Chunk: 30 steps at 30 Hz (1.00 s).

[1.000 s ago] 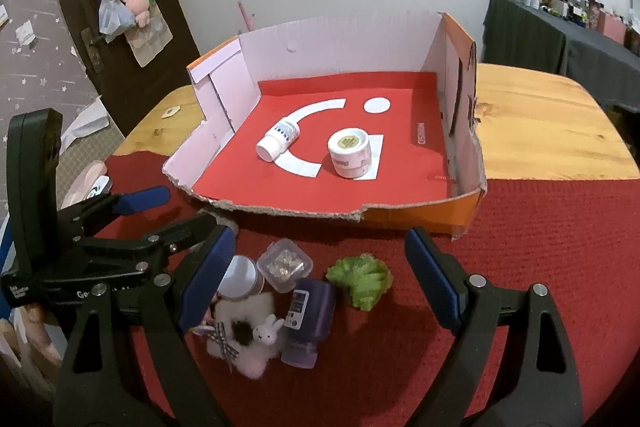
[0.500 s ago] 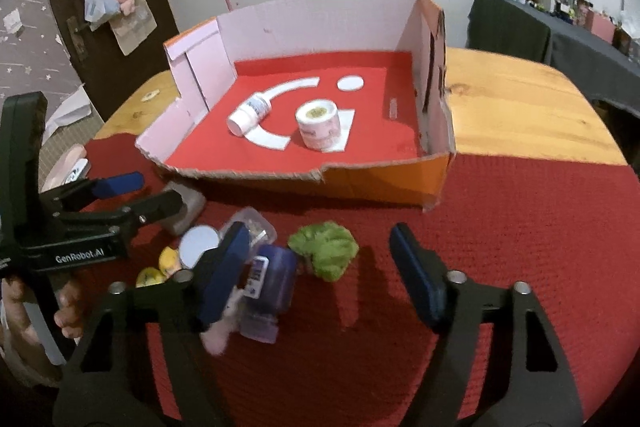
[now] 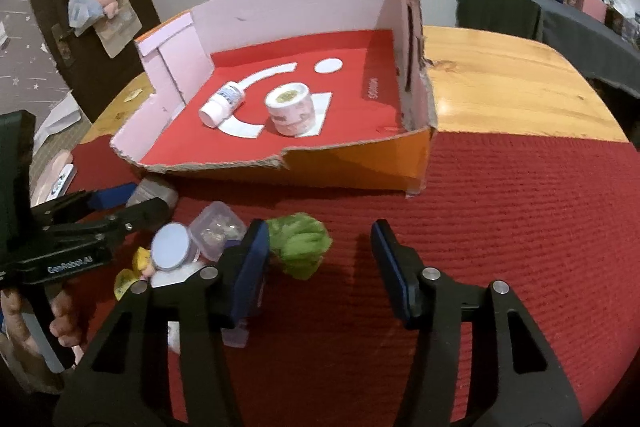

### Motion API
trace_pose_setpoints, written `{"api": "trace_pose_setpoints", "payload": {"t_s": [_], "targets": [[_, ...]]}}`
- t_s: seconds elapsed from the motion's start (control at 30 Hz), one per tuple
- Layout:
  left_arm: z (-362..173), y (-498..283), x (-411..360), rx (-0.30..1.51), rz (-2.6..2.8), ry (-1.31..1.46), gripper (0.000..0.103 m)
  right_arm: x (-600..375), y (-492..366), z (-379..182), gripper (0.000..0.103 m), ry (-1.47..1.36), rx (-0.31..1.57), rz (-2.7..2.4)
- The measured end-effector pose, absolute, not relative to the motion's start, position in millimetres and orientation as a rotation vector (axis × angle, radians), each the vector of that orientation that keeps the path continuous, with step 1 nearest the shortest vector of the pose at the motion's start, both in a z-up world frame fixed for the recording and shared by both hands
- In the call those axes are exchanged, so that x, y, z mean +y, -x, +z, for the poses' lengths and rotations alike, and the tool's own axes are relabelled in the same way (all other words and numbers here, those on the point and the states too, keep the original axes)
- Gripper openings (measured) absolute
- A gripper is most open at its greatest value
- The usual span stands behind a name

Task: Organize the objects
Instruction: 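Grasp the grey eye shadow case with the left gripper while the right grasps the green knitted ball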

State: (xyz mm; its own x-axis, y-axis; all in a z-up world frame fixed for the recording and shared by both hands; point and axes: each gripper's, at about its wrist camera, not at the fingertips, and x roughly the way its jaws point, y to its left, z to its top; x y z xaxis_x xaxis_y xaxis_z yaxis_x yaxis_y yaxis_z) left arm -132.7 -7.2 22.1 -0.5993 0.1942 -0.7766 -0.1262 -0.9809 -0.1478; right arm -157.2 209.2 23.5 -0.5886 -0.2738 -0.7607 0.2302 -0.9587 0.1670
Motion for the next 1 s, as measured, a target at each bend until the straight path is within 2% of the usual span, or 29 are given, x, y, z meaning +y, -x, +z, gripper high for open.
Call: {"api": "trace_pose_setpoints", "payload": {"t_s": [0.23,0.33,0.4,1.0], "targets": [[19,133,2,-0.021,2.680,1.306,0.062,195,159,16,0.047,-1.248,-0.050,-2.530],[20,133,2,-0.028,2.668,1.297,0.053,192,160,15,0.035,-1.242,-0.056,-2.510],[20,131,5,0.000,2.677,1.288,0.053,189,159,16,0.026,-1.236,-0.046,-2.500],[31,116,6,0.007,2.670,1.234,0.052,184,150,30,0.025,-1.184,-0.082,-2.489]]}}
